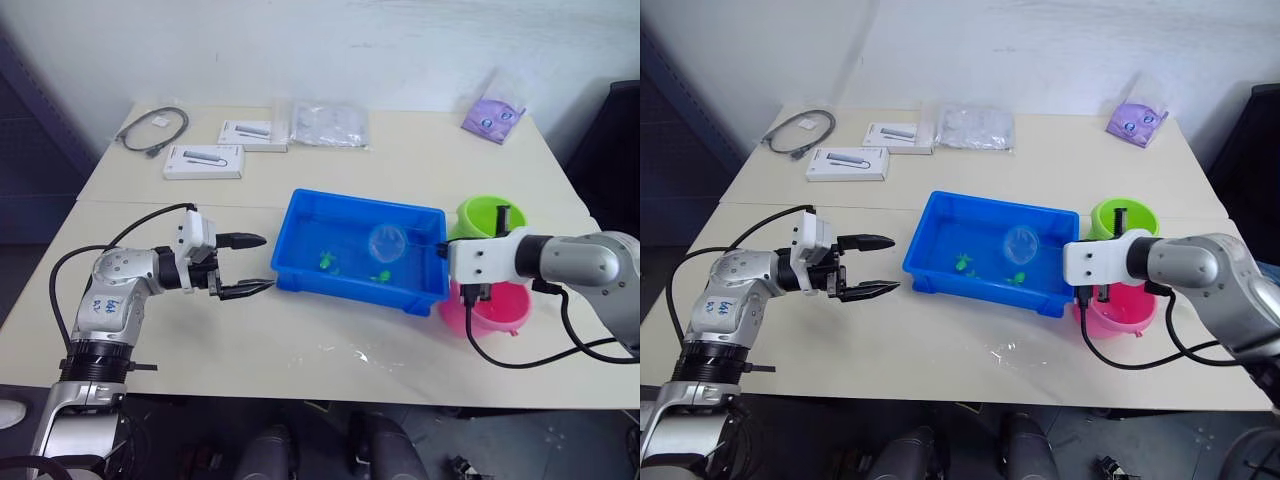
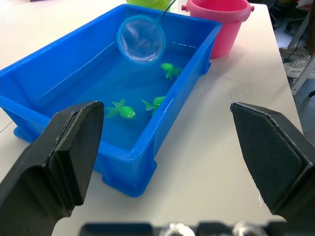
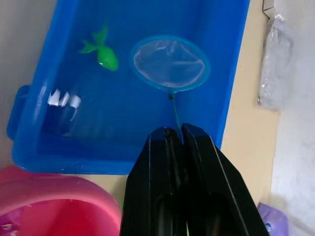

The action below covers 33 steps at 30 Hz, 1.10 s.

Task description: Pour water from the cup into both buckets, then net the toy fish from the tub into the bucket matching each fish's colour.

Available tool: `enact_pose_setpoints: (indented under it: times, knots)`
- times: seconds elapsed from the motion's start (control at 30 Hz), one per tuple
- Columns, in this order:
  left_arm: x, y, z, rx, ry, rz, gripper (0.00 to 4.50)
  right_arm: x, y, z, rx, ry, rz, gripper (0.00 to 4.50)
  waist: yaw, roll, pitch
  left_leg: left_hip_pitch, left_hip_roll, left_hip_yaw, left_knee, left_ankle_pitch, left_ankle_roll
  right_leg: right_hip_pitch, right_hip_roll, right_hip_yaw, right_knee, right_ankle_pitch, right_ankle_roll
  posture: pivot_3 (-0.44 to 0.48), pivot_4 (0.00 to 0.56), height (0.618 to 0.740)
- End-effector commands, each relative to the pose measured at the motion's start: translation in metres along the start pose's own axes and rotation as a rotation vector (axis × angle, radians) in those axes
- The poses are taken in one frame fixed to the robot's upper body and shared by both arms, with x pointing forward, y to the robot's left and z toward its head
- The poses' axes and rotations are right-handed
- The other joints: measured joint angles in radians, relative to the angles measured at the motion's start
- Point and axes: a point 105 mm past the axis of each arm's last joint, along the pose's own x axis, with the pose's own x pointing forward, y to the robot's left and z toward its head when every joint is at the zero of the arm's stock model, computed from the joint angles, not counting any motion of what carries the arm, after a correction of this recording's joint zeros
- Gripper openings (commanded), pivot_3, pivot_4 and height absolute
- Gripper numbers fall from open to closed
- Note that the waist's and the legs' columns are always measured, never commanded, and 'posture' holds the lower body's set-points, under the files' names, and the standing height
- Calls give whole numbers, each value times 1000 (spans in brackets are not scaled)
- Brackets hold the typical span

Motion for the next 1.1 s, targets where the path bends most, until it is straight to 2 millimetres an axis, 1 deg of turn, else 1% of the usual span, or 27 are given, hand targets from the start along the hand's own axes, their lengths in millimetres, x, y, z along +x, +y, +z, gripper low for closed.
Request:
enact_pose_setpoints:
  times: [0.03,0.1,0.17,0.27,0.43,0.53,0.6,0.73,0.87,0.93,1.1]
  knots:
    - [-1,4,14,54,-27,7,4415,5,-9,-3,-66,57,40,0,0,0,0,0,0,0,0,0,0,0,0,0,0,0,0,0,150,740]
    - [0,4,14,56,-31,10,4415,6,-5,-5,-94,87,128,0,0,0,0,-1,0,0,0,0,0,0,1,-1,2,0,0,0,150,740]
    - [2,4,14,57,-34,11,4415,8,-11,-5,-115,102,141,0,1,0,0,-1,0,0,0,0,0,0,1,-1,2,0,0,0,150,740]
    - [4,4,13,58,-39,11,4415,7,-14,-8,-111,126,172,0,1,0,0,-1,0,0,0,0,0,0,1,-1,2,0,0,0,150,740]
    - [3,4,13,62,-40,9,4415,8,-7,1,-27,72,207,0,0,0,0,-1,0,0,0,0,0,0,1,-2,2,0,0,0,150,740]
    - [2,2,13,58,-37,1,4415,11,4,12,72,-6,246,0,1,0,0,-1,0,-1,0,0,0,0,1,-2,3,0,0,0,150,740]
    - [2,0,14,55,-33,-4,4415,11,8,16,141,-34,260,0,1,0,0,-1,0,-1,0,0,0,0,1,-2,3,0,0,0,150,740]
    - [3,-2,14,54,-31,-3,4415,16,7,16,212,-48,229,0,-1,0,0,-1,0,-1,0,0,0,0,1,-2,3,0,0,0,150,740]
    - [3,-2,17,57,-32,-1,4415,19,8,22,330,-108,217,0,0,0,0,-1,0,-1,0,0,0,0,1,-2,3,0,0,0,150,740]
    - [3,-2,18,59,-31,2,4415,18,6,24,381,-130,197,0,0,0,0,-1,0,-1,0,0,0,0,1,-2,3,0,0,0,150,740]
    - [2,-3,19,59,-30,9,4415,10,-2,21,452,-167,139,0,2,0,0,-1,0,-1,0,0,-1,0,1,-2,2,0,0,0,150,740]
